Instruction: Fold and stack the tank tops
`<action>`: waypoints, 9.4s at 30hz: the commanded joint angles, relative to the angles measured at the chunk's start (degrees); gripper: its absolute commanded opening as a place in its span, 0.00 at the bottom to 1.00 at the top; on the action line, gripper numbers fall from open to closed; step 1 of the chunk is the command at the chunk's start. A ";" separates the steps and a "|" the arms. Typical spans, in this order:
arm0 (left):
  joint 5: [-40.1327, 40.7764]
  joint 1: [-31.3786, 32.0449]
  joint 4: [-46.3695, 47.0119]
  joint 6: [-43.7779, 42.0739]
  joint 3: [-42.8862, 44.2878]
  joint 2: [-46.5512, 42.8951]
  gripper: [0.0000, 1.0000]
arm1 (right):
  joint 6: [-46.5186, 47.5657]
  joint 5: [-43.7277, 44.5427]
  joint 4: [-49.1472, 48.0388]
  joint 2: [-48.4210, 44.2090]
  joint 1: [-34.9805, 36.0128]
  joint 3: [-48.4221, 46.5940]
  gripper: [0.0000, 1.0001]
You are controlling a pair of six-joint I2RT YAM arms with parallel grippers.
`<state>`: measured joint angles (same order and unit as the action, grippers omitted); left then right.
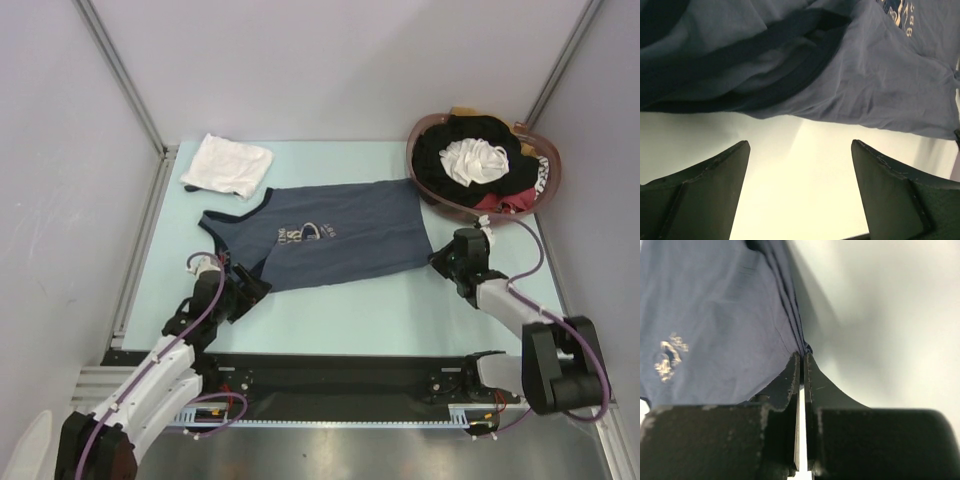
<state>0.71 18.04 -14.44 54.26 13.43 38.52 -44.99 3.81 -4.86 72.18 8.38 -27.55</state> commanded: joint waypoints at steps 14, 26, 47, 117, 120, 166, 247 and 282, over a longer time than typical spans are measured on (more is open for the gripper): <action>5.61 7.88 17.77 11.47 -3.68 13.85 0.50 | -0.36 2.96 6.62 -10.04 -0.30 5.49 0.00; 15.64 8.32 21.20 19.66 -2.28 28.95 0.46 | -3.43 2.60 8.64 -14.70 -0.30 6.46 0.00; 17.24 6.75 -20.89 11.76 7.23 7.03 0.01 | -13.01 3.06 40.88 -22.60 -0.56 1.00 0.00; 2.01 -1.87 1.34 -24.82 37.98 32.21 1.00 | 5.62 5.33 20.35 42.79 -18.31 -55.87 0.27; 1.58 -1.87 2.30 -25.08 38.69 34.85 1.00 | 5.35 2.79 16.14 36.73 -18.14 -47.01 0.29; 1.49 -2.93 -1.12 -43.27 63.91 68.35 0.91 | 23.99 12.36 17.95 35.13 1.89 -40.83 0.48; -2.11 -1.78 -3.76 -42.66 75.34 81.71 0.43 | 29.52 17.37 14.09 31.09 6.73 -39.25 0.00; -2.99 -3.89 19.27 -39.15 47.92 58.25 0.00 | 25.48 15.00 12.42 20.46 3.66 -29.67 0.00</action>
<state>-3.14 14.48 -1.02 14.11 63.79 102.50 -18.46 18.55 9.26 95.88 12.82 -58.19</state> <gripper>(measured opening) 0.022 0.009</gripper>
